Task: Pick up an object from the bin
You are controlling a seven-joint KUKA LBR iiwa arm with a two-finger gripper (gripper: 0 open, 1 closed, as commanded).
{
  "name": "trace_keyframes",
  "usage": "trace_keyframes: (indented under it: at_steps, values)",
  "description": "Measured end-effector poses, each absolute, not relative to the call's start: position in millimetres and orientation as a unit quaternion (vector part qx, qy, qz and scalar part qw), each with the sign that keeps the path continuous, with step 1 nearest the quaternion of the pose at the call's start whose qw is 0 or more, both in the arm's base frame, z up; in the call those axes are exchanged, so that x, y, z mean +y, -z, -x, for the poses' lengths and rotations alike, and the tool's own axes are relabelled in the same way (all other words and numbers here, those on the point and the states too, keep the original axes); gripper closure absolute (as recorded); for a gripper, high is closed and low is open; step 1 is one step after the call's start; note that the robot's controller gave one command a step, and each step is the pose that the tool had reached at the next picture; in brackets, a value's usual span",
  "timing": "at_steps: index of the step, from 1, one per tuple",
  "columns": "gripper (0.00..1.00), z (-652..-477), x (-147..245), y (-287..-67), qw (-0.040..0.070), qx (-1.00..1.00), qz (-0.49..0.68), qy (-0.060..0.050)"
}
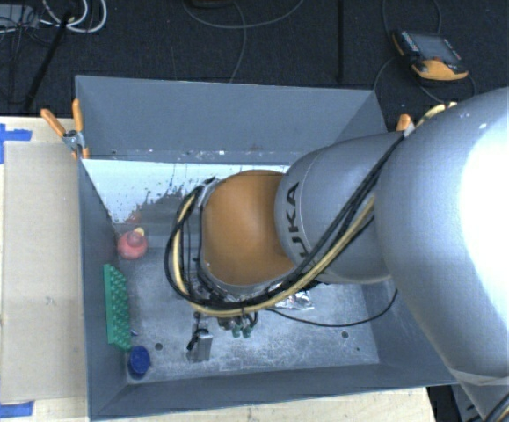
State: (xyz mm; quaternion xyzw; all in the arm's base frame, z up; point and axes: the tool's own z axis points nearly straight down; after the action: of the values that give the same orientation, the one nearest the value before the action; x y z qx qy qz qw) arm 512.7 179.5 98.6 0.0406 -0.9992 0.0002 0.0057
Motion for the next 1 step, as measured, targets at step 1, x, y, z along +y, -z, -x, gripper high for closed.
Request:
trace_keyframes:
  at_steps: [1]
  values:
    - [0.00, -474.8, 232.6, -69.1, 0.001, -0.987, 0.163, 0.000]
